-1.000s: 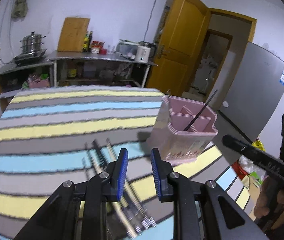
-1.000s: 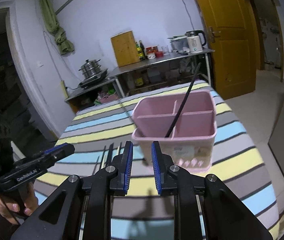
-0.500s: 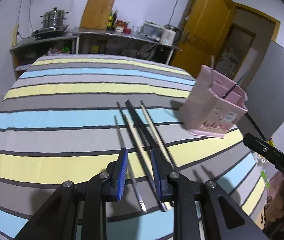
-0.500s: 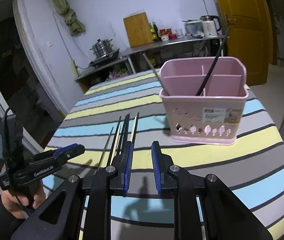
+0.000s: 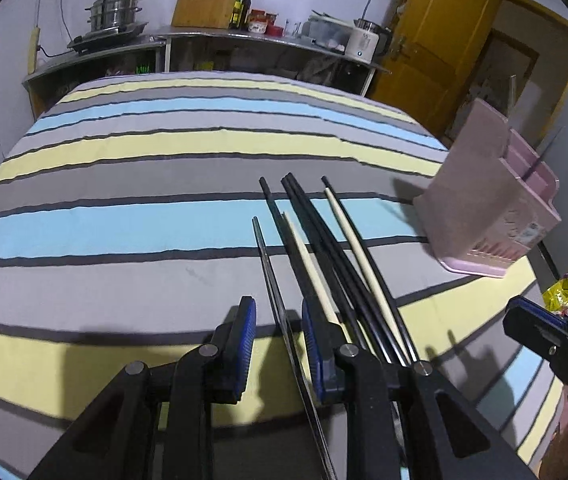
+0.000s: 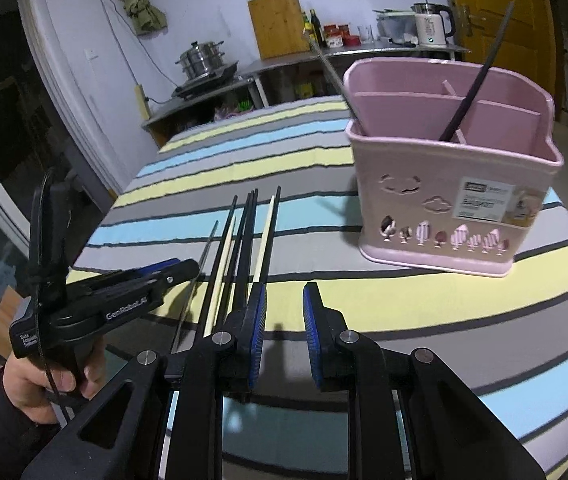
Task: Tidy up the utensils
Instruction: 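Move both grippers back down to the remaining chopsticks on the cloth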
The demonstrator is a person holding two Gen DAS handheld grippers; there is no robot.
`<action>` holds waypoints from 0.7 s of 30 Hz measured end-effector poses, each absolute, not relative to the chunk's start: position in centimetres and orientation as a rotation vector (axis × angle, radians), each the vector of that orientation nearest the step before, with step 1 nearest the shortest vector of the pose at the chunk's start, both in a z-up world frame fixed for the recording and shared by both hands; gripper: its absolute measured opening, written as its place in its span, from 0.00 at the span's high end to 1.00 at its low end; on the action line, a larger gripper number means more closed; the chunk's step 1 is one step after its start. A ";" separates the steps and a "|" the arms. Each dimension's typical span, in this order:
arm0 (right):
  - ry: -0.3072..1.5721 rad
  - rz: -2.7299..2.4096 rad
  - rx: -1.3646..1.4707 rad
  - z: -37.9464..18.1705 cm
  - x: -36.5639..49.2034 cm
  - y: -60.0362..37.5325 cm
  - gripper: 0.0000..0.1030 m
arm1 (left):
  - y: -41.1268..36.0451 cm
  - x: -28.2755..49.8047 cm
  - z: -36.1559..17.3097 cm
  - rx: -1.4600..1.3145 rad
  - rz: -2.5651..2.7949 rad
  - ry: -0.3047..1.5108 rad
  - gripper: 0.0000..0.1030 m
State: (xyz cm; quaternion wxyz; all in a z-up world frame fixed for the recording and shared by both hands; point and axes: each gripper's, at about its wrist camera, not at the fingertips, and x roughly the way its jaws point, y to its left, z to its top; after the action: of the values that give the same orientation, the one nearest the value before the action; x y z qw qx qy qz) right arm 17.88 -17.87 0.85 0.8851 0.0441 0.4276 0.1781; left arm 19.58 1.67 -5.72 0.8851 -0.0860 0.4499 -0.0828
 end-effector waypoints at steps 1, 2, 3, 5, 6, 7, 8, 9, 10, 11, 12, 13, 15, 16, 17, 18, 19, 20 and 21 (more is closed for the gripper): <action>0.896 0.370 0.085 0.6 18.2 -17.6 0.81 | 1.6 19.9 -6.0 -0.174 -0.166 0.943 0.77; 0.904 0.372 0.074 0.2 18.7 -17.1 0.81 | 1.5 20.0 -6.0 -0.166 -0.166 0.931 0.77; 0.909 0.373 0.066 -0.1 19.0 -16.8 0.81 | 1.4 20.1 -6.0 -0.156 -0.164 0.931 0.77; 0.920 0.378 0.054 -0.6 19.7 -16.0 0.81 | 1.1 20.2 -6.1 -0.130 -0.161 0.923 0.77; 0.927 0.382 0.045 -0.9 20.2 -15.5 0.81 | 1.0 20.2 -6.1 -0.113 -0.157 0.918 0.77; 0.932 0.384 0.040 -1.2 20.5 -15.1 0.81 | 0.9 20.1 -6.1 -0.100 -0.150 0.915 0.78; 0.937 0.386 0.034 -1.5 20.9 -14.8 0.81 | 0.8 20.1 -6.1 -0.092 -0.147 0.914 0.78; 0.944 0.386 0.027 -1.8 21.3 -14.4 0.81 | 0.7 20.0 -6.1 -0.085 -0.145 0.913 0.80; 0.952 0.385 0.021 -2.1 21.8 -14.1 0.81 | 0.7 20.0 -6.1 -0.079 -0.143 0.913 0.81; 0.955 0.384 0.018 -2.4 22.1 -13.8 0.81 | 0.8 20.0 -6.1 -0.077 -0.141 0.912 0.81; 0.959 0.382 0.015 -2.6 22.5 -13.6 0.81 | 0.8 19.9 -6.1 -0.076 -0.139 0.912 0.83; 0.964 0.379 0.012 -2.8 22.9 -13.5 0.81 | 0.9 19.9 -6.1 -0.078 -0.139 0.911 0.84; 0.975 0.377 0.007 -3.3 23.5 -13.2 0.81 | 1.2 19.9 -6.1 -0.085 -0.134 0.911 0.85; 0.980 0.377 0.001 -3.6 23.8 -13.0 0.81 | 1.3 19.8 -6.1 -0.090 -0.132 0.911 0.85; 0.984 0.375 -0.004 -3.8 23.9 -12.9 0.81 | 1.5 19.8 -6.1 -0.098 -0.134 0.910 0.85; 0.990 0.371 -0.012 -4.0 24.1 -12.8 0.81 | 1.6 19.8 -6.1 -0.102 -0.135 0.910 0.85; 0.993 0.368 -0.015 -4.2 24.2 -12.7 0.81 | 1.7 19.7 -6.1 -0.105 -0.137 0.909 0.85; 0.991 0.369 -0.014 -4.3 24.4 -12.7 0.81 | 1.8 19.7 -6.1 -0.107 -0.139 0.909 0.85; 0.989 0.367 -0.016 -4.2 24.4 -12.7 0.81 | 1.9 19.8 -6.1 -0.109 -0.140 0.909 0.85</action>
State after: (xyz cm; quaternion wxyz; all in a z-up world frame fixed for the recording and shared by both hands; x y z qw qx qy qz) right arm 24.41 -12.67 -4.25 0.8640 -0.0076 0.4721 0.1751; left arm 19.77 1.86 -6.13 0.8947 -0.0524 0.4383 -0.0676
